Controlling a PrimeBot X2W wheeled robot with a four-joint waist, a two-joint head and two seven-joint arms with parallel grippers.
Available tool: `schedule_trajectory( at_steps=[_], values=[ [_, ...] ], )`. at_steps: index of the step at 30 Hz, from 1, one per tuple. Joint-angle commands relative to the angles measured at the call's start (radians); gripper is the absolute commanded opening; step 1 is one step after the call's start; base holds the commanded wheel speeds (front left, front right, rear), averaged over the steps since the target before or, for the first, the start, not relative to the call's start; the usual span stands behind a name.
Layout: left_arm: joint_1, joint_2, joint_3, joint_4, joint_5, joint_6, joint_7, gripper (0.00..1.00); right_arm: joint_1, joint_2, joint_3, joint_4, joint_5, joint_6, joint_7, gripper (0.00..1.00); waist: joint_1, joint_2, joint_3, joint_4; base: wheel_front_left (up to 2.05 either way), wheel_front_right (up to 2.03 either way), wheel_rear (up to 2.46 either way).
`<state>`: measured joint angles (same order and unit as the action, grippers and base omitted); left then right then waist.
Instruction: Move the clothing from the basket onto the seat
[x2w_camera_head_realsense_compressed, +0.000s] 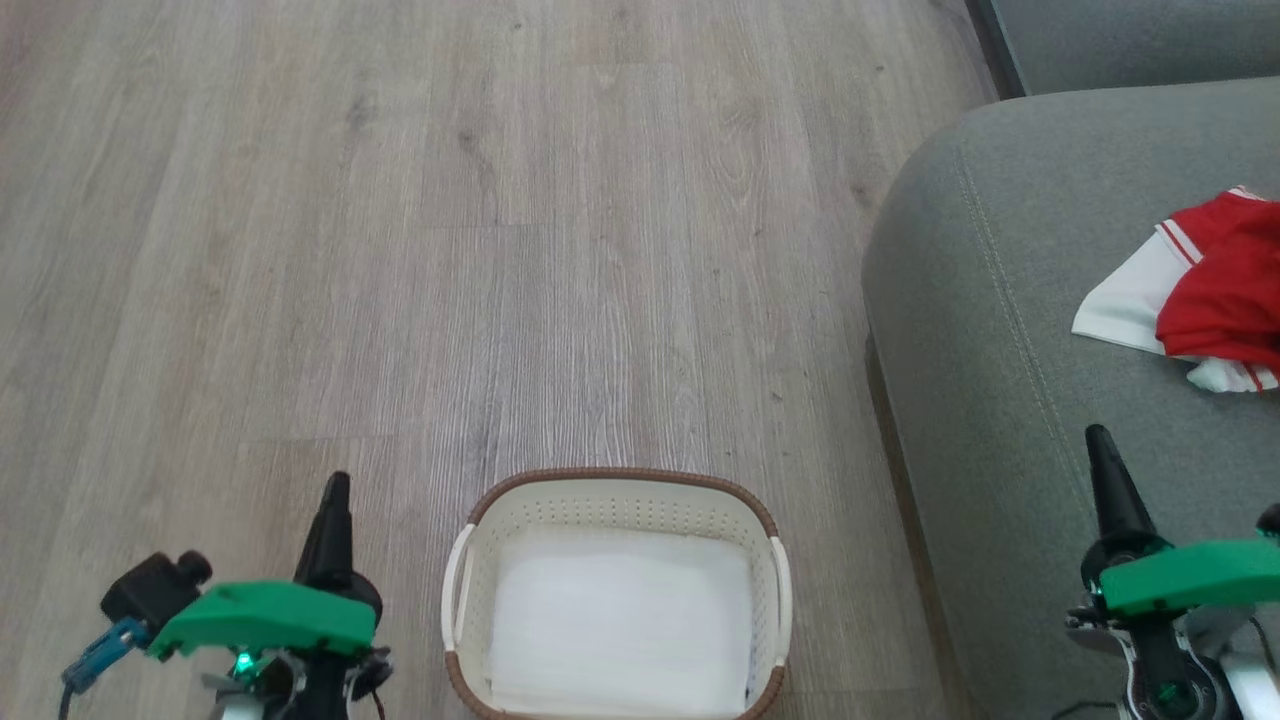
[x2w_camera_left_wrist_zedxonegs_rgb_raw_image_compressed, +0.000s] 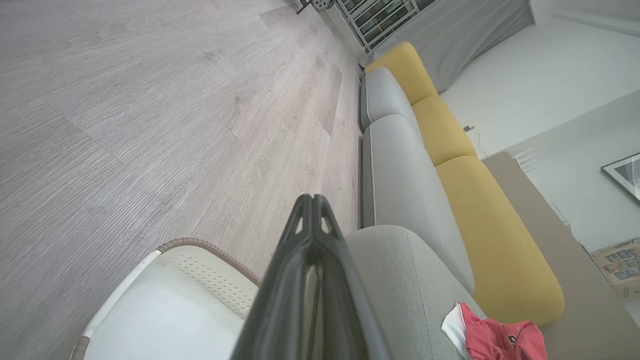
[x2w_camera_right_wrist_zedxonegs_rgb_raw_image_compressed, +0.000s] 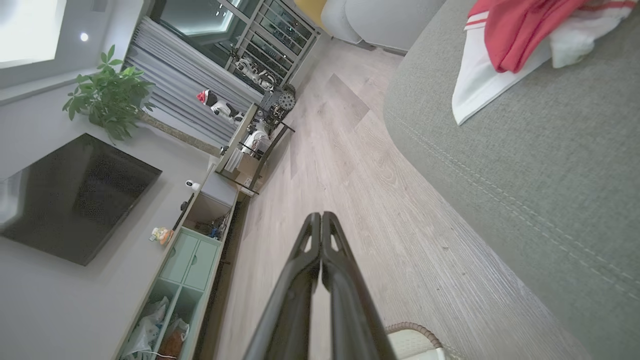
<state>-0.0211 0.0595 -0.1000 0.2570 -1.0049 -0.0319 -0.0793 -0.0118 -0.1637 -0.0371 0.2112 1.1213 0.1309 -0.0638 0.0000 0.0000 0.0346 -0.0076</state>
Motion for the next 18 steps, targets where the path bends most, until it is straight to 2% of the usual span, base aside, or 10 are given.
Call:
schedule_trajectory(
  at_steps=[1,18],
  values=[
    [-0.055,0.016,0.032,-0.028,-0.022,-0.01,0.006,0.0,-0.046,-0.007,-0.003,-0.027,0.019,0.0,0.007,0.0,0.0,0.0,0.0,0.0,0.0,0.0,0.0],
    [-0.064,0.017,0.076,-0.024,-0.211,-0.037,0.054,0.0,-0.061,0.028,-0.022,-0.009,0.166,0.0,0.057,0.0,0.0,0.0,-0.01,0.002,0.0,0.0,0.0]
  ],
)
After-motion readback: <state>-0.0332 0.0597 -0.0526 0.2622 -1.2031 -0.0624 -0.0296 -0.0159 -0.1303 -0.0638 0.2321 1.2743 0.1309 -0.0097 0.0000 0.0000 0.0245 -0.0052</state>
